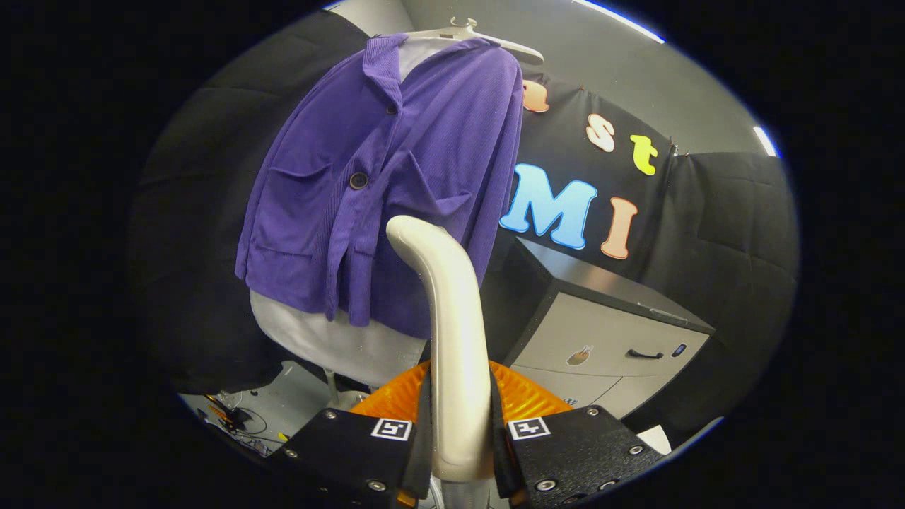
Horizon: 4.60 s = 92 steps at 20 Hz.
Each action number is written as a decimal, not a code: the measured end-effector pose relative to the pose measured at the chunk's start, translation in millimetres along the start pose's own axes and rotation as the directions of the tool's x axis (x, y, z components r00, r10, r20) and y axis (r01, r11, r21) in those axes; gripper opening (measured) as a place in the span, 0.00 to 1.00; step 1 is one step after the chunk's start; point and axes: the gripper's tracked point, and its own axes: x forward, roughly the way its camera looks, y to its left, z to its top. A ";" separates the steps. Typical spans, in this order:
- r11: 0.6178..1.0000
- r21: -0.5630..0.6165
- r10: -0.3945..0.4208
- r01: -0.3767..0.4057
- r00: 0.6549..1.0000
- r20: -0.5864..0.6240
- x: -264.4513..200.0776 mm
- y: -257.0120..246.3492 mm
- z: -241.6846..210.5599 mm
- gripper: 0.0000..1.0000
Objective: Iron the clothes twice with a garment steamer, once on the left side and once on the right side.
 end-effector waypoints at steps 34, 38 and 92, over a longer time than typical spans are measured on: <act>0.981 0.062 0.144 -0.186 0.898 0.415 -74.8 40.1 302.3 0.35; 0.985 0.031 0.139 -0.169 0.887 0.440 -54.3 58.9 321.6 0.35; 0.937 -0.197 0.288 -0.288 0.957 -0.026 -21.4 157.1 16.2 0.36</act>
